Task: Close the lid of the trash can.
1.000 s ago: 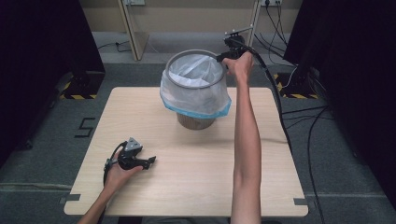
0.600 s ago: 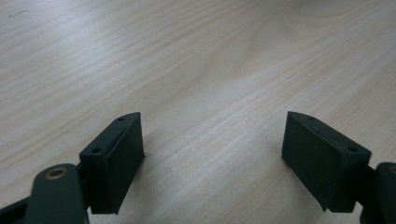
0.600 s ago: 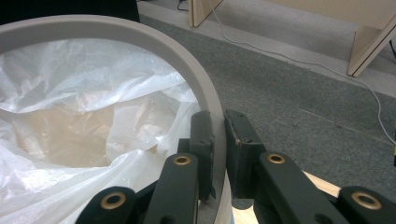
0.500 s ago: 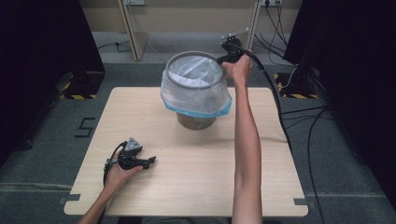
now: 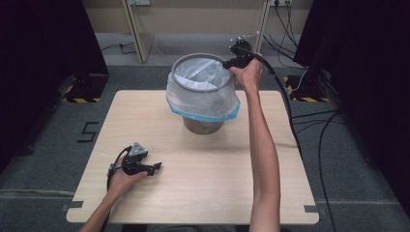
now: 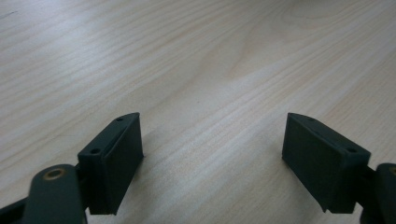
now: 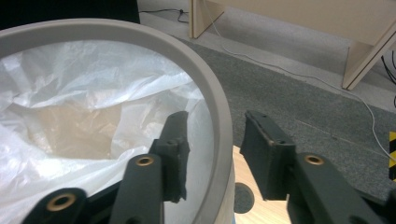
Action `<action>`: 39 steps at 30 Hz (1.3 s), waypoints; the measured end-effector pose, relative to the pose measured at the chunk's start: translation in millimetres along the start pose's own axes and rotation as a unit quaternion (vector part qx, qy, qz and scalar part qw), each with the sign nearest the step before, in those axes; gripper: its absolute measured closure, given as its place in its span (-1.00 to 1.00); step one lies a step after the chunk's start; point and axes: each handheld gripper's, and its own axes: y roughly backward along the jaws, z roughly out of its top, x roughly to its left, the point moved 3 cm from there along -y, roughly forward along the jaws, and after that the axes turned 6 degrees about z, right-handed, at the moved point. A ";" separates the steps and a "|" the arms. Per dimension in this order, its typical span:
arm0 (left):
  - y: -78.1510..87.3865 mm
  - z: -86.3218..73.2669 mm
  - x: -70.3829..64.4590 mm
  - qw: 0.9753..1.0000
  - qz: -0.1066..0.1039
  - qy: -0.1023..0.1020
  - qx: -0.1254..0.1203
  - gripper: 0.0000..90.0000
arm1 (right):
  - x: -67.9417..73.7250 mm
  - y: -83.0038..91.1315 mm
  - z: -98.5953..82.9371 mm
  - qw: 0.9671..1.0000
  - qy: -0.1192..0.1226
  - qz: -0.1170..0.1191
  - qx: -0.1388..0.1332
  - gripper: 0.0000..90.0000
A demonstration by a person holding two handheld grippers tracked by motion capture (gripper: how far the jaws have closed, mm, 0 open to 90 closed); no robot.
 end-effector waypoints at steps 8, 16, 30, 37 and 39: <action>23.0 45.4 10.4 0.998 -0.038 0.021 -0.047 -0.55 | -2.5 4.9 -2.2 1.000 -0.006 0.007 -0.005 0.05; 50.3 140.3 31.4 0.992 -0.068 0.041 -0.096 -0.54 | -2.8 8.1 -10.2 1.000 -0.005 0.021 -0.014 0.05; 53.7 252.1 35.4 0.989 -0.057 0.062 -0.125 -0.53 | -7.1 11.6 -15.5 0.999 0.000 0.027 -0.026 0.05; 36.8 283.6 40.5 0.988 -0.001 0.070 -0.138 -0.51 | -6.9 4.5 -18.9 0.999 0.008 0.033 -0.022 0.08; 30.3 284.8 44.0 0.987 0.012 0.080 -0.137 -0.50 | -6.6 3.2 -19.6 0.999 0.011 0.033 -0.023 0.14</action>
